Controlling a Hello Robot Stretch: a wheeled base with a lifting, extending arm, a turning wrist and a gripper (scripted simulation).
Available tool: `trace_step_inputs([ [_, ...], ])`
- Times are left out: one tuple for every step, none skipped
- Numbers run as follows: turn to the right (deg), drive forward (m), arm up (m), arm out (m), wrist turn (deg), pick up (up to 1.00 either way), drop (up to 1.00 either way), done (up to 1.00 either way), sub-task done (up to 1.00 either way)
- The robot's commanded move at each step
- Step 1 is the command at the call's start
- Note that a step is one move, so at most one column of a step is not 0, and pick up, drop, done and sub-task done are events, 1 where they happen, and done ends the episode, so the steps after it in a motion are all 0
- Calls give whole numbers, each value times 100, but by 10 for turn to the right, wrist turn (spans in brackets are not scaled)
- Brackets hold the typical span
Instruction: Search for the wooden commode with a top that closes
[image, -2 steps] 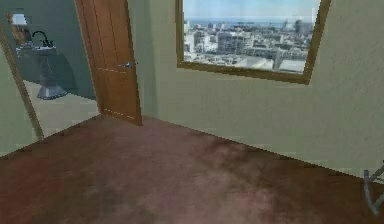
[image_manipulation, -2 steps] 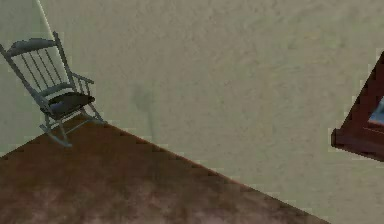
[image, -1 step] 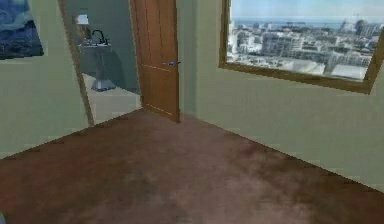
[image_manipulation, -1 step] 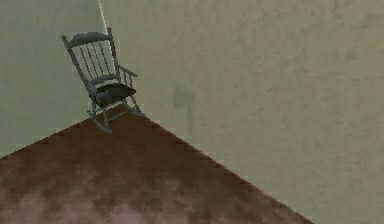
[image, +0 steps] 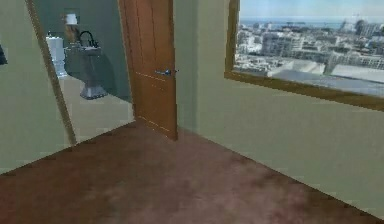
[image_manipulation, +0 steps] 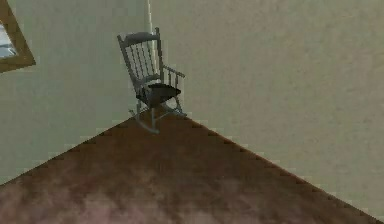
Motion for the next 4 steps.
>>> trace_step_inputs([
  [-240, 0, 0, 0, 0, 0, 0, 0, 0],
  [0, 100, 0, 0, 0, 0, 0, 0, 0],
  [-30, 0, 0, 0, 0, 0, 0, 0, 0],
  [0, 100, 0, 0, 0, 0, 0, 0, 0],
])
